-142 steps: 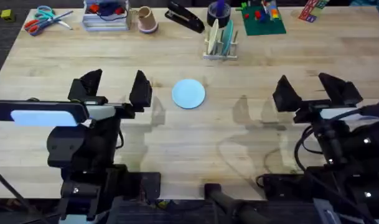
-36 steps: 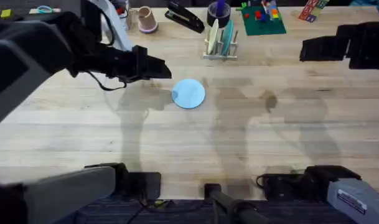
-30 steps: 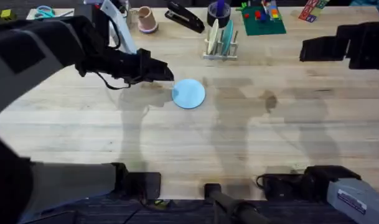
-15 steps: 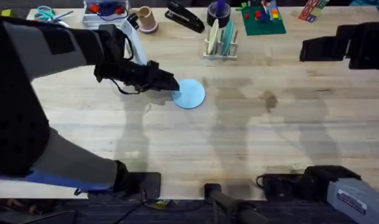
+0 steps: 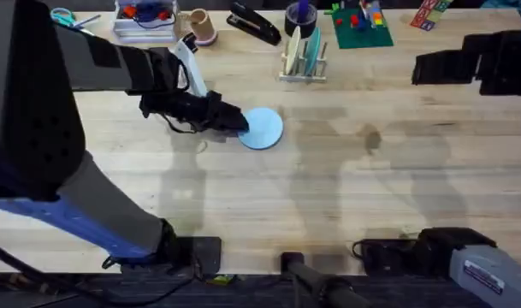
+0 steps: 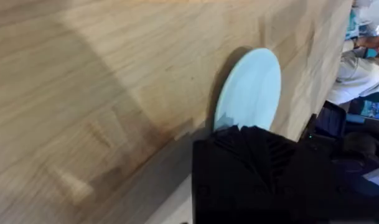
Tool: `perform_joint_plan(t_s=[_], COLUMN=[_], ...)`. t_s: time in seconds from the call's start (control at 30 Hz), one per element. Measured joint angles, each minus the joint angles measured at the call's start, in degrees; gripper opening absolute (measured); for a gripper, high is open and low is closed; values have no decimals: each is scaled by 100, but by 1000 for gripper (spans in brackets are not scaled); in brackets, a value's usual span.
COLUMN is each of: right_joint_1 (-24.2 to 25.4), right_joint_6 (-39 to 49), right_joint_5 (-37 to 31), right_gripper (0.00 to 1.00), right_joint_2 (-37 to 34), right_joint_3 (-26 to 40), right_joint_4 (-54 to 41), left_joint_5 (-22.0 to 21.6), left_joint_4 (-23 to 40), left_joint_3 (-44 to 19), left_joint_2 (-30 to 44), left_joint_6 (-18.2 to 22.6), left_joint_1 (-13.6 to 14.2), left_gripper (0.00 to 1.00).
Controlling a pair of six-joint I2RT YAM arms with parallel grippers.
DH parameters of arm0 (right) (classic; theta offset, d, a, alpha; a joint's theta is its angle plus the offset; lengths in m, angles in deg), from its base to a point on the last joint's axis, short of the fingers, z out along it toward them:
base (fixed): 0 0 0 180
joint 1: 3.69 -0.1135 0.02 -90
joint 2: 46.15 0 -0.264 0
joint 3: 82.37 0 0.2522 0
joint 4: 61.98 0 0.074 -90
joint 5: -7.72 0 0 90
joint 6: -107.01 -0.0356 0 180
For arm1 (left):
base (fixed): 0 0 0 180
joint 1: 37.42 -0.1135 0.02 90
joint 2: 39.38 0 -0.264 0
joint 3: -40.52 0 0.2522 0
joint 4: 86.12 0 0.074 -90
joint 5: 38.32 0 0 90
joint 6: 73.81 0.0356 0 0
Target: Pick up the plates from the table one by one and place each into a slot on the dish rack.
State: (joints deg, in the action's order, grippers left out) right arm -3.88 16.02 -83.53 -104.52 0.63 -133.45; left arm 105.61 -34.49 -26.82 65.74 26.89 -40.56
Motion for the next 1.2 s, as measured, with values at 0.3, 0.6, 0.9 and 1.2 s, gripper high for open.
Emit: perform_joint_plan(t_s=[0.3,0.6,0.9,1.2], right_joint_1=[0,0,-1,-461], right_joint_6=[0,105,103,-205], right_joint_5=[-2,-114,-126,549], right_gripper=[995,995,995,995], right_joint_2=[0,0,0,-10], right_joint_3=[2,2,2,2], right_joint_4=[2,28,26,26], left_joint_5=[29,-108,-120,-122], left_joint_4=[-13,7,7,7], left_joint_3=[0,0,0,0], left_joint_2=[37,37,37,39], left_joint_6=[52,52,52,52], left_joint_1=[0,0,0,0], left_gripper=[43,43,43,43])
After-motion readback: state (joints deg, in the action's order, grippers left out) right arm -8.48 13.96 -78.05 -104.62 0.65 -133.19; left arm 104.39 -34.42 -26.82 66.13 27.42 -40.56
